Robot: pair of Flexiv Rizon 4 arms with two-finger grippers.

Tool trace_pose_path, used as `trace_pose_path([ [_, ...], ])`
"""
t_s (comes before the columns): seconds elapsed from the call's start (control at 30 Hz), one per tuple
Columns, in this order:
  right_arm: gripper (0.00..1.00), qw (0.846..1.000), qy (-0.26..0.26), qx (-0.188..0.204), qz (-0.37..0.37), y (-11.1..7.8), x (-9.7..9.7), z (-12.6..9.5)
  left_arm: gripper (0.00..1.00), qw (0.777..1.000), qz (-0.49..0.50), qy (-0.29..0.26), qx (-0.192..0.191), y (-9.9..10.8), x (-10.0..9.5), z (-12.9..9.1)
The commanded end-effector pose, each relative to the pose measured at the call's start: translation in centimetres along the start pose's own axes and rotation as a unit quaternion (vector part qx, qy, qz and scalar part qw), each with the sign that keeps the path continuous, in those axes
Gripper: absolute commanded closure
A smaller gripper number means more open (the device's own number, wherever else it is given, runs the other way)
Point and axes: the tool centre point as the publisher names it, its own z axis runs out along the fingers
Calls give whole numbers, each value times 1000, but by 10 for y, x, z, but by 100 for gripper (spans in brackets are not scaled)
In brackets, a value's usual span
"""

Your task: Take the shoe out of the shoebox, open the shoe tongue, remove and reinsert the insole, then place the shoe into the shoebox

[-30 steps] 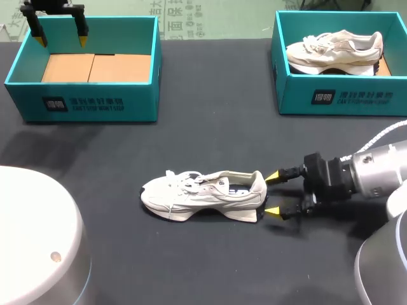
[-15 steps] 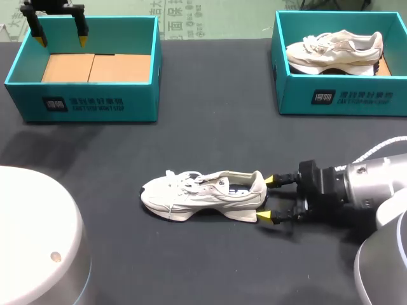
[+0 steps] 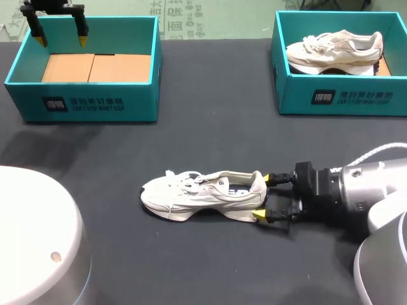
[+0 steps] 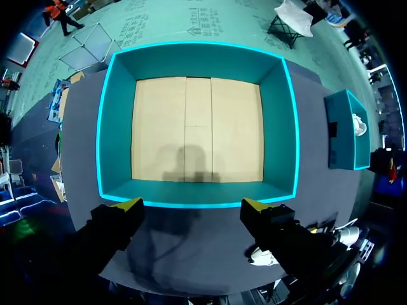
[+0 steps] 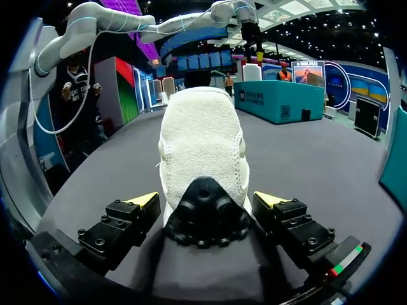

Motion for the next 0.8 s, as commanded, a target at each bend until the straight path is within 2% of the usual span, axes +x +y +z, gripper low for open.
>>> trace_pose_path([
  [0.03,0,1000,-5,1,0,1,2,0,0,1000,0,0,0,0,0,0],
  [0.33,0,1000,-9,-9,-9,-1,0,-10,0,1000,0,0,0,0,0,0],
  [0.8,0,999,8,-21,-24,4,-6,3,0,1000,0,0,0,0,0,0],
])
